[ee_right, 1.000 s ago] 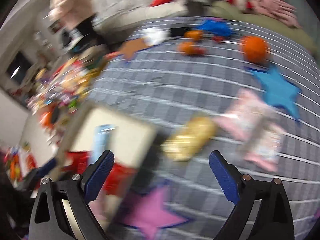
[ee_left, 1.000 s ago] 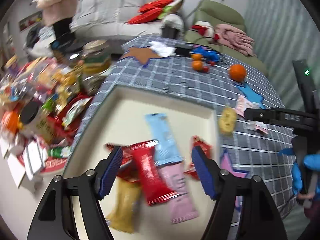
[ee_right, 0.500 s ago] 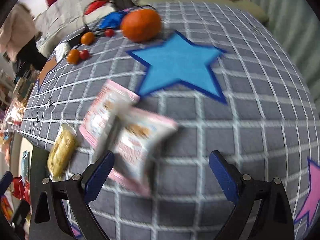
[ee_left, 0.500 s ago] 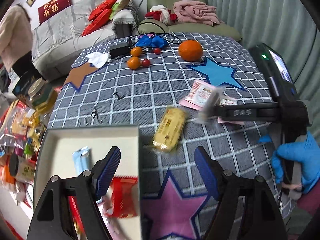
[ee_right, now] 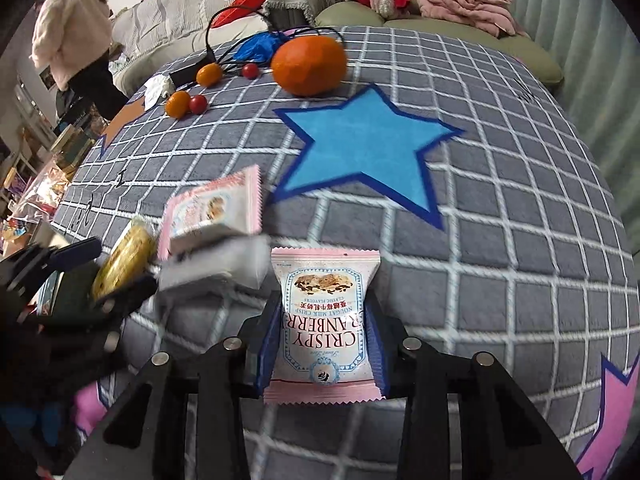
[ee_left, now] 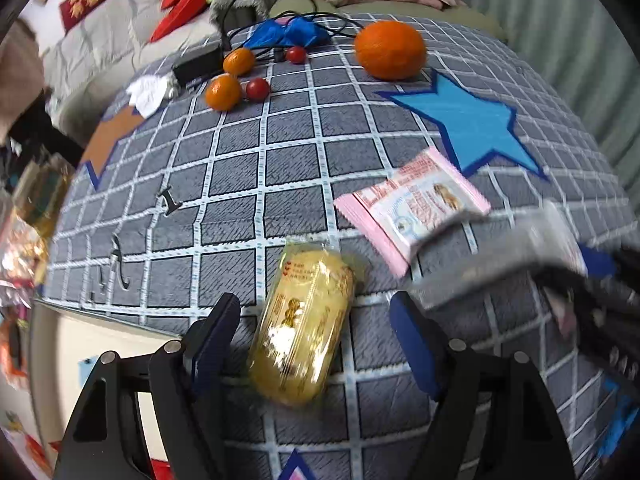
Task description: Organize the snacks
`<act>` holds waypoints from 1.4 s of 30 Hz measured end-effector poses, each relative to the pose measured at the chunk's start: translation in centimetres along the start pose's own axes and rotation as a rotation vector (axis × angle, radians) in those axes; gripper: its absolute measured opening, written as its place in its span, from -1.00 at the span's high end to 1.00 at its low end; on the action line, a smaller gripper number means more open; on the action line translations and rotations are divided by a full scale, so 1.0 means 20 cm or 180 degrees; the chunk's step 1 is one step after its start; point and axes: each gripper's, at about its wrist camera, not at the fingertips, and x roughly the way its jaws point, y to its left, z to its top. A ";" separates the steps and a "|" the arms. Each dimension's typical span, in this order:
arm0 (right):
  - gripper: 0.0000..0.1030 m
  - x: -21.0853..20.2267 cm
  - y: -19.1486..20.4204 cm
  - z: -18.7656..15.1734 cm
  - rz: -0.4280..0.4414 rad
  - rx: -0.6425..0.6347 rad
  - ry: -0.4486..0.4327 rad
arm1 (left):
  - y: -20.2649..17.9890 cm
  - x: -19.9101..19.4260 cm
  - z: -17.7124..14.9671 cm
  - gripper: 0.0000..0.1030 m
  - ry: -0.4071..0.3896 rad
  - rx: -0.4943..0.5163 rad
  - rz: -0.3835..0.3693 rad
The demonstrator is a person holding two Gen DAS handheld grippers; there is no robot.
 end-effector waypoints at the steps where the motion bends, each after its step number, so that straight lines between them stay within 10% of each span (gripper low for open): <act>1: 0.23 0.00 0.00 0.00 0.0005 0.0003 0.0002 | 0.00 0.00 0.00 -0.53 0.0015 -0.0030 -0.0009; 6: 0.23 -0.06 -0.05 -0.09 0.0042 0.0045 -0.0011 | -0.01 -0.05 -0.05 0.24 0.0057 -0.0117 -0.0115; 16: 0.23 -0.24 -0.17 -0.40 0.0012 0.0119 0.0006 | -0.21 -0.31 -0.55 0.22 0.0045 -0.0222 -0.0329; 20: 0.15 -0.32 -0.20 -0.55 -0.0028 0.0116 0.0032 | -0.19 -0.36 -0.61 -0.57 -0.0156 -0.0309 -0.0123; 22: -0.61 -0.35 -0.22 -0.59 -0.0108 0.0140 0.0004 | -0.18 -0.36 -0.60 -0.64 -0.0214 -0.0328 -0.0088; 24: -0.89 -0.36 -0.23 -0.60 -0.0187 0.0187 -0.0053 | -0.19 -0.32 -0.59 -0.64 -0.0176 -0.0282 -0.0086; 42: -1.00 -0.28 -0.18 -0.63 -0.0452 -0.0028 -0.0394 | -0.24 -0.26 -0.64 -1.00 -0.0581 -0.0184 -0.0112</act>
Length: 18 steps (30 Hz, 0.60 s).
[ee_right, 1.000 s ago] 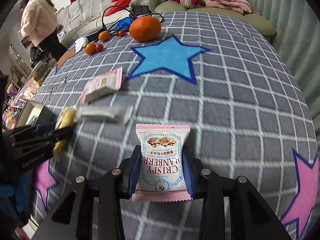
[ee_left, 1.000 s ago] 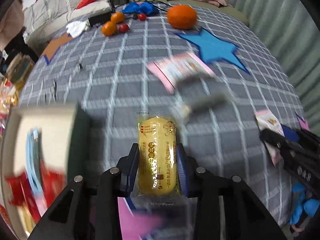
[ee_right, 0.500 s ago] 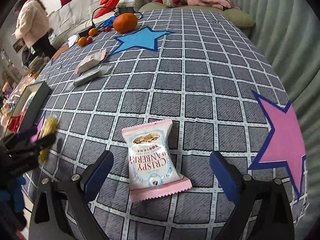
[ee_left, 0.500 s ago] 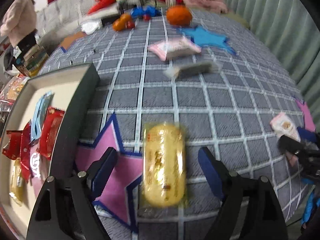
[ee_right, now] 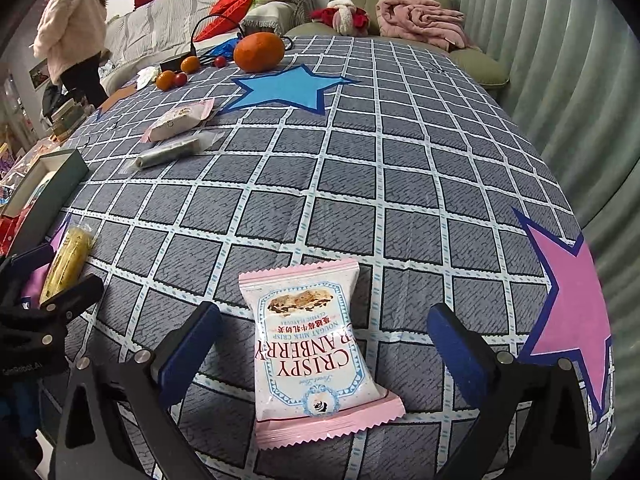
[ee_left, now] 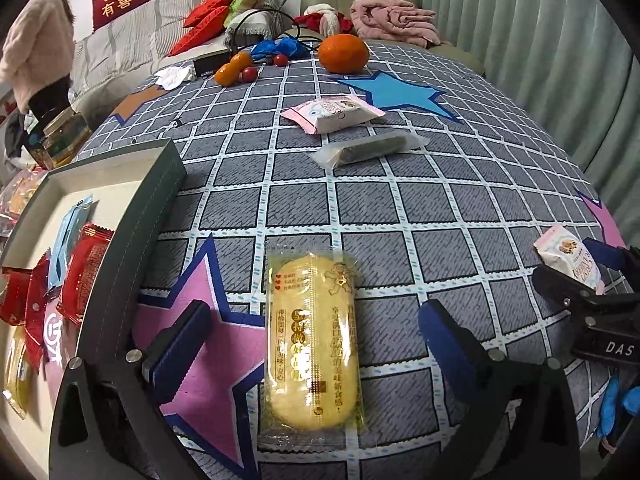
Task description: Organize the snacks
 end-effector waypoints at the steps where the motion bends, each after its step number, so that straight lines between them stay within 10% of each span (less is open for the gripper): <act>1: -1.00 0.00 0.00 0.00 -0.0001 0.0001 -0.0008 | 0.00 0.00 0.00 -1.00 -0.0006 0.0000 -0.0001; 18: -1.00 0.01 0.00 -0.01 0.0000 0.0000 -0.0044 | 0.00 0.00 0.00 -1.00 -0.0015 -0.0002 -0.0005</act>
